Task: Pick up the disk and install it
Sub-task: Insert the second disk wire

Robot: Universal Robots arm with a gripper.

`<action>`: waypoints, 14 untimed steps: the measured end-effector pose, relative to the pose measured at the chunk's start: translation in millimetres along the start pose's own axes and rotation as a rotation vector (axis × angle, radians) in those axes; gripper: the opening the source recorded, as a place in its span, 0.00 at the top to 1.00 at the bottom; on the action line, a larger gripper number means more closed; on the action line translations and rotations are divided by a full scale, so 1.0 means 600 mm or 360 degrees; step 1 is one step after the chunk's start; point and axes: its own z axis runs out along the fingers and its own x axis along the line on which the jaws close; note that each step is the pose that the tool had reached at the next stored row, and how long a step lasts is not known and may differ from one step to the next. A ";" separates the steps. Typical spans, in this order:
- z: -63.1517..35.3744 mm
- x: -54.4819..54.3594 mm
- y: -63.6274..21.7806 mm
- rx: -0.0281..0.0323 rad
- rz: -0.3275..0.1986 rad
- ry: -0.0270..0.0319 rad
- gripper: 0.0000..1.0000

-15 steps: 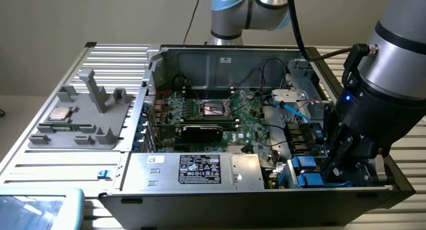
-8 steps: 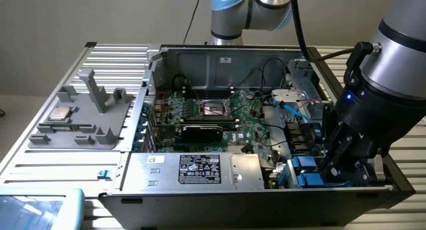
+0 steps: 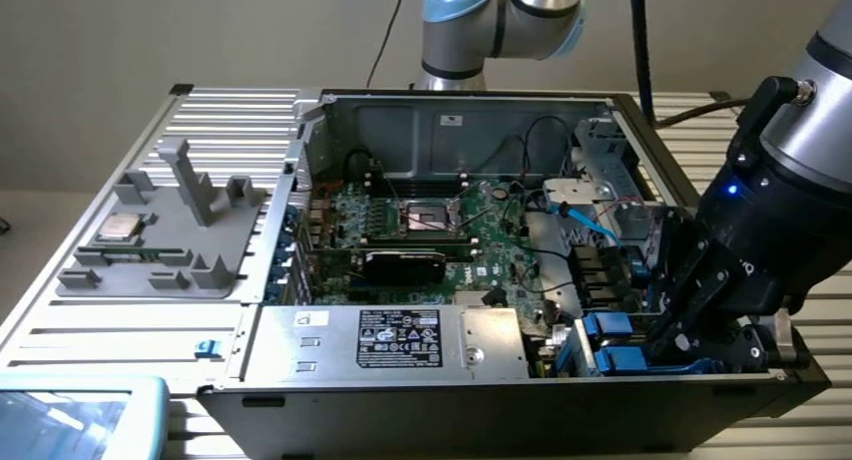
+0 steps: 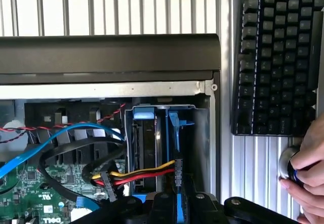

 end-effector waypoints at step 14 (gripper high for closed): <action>-0.002 0.002 0.031 0.01712 -0.0008 -0.00058 0.84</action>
